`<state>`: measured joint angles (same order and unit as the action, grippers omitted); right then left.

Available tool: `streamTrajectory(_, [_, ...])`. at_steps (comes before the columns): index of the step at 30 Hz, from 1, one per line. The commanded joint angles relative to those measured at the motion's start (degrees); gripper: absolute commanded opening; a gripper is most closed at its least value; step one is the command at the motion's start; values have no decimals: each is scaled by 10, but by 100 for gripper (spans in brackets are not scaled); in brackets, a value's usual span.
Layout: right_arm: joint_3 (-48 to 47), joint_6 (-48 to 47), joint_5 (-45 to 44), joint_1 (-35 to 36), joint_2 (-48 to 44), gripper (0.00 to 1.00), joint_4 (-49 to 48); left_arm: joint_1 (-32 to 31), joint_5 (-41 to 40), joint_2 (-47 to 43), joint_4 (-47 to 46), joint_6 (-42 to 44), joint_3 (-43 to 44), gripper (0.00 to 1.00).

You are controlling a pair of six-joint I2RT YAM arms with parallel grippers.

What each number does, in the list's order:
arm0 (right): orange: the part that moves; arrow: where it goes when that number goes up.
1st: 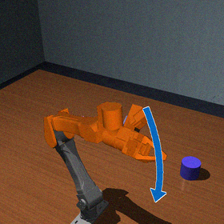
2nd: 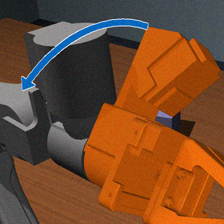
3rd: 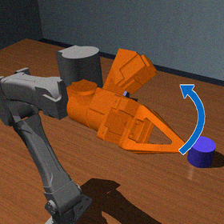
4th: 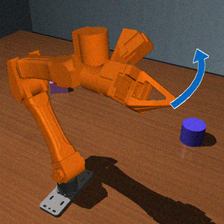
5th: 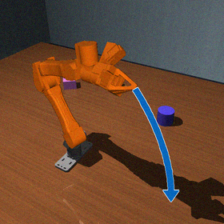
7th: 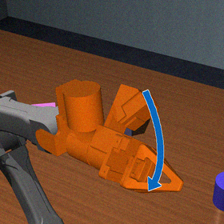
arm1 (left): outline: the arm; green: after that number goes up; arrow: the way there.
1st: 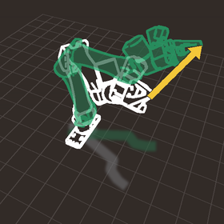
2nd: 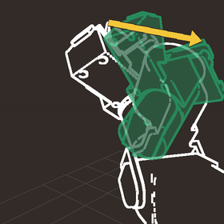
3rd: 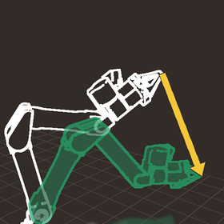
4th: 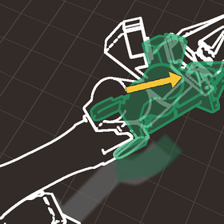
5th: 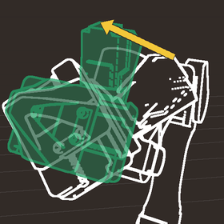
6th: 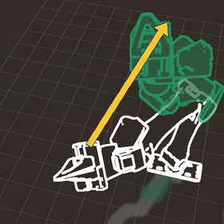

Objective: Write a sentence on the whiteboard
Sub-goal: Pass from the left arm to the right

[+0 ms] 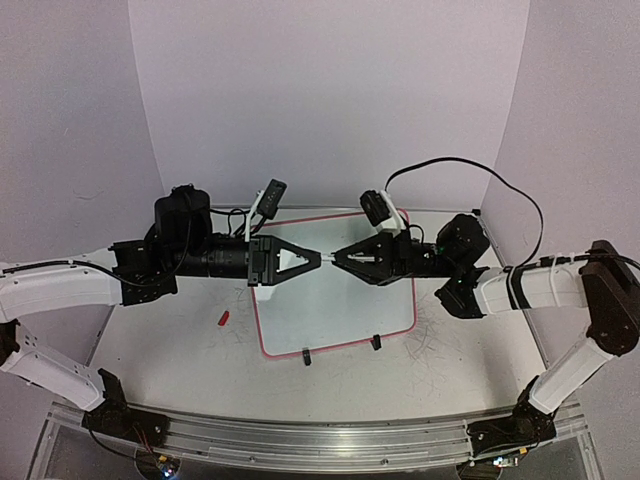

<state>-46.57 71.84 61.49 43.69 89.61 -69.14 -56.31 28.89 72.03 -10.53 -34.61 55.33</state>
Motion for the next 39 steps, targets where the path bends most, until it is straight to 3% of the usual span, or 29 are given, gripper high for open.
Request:
streamTrajectory(1, [-20,-13,34,5,2,17,-31,2,6,-13,-20,-5,-3,0])
streamTrajectory(18, [-33,-7,15,12,15,16,-32,2,26,1,-21,-8,0,0])
streamTrajectory(21, [-33,-5,13,14,15,12,-32,1,25,4,-20,-7,0,0])
streamTrajectory(24, [-31,0,4,14,13,0,-35,2,24,7,-21,-6,0,0])
streamTrajectory(39, [-20,-9,-55,14,-2,3,-36,1,12,1,-20,-4,-7,0])
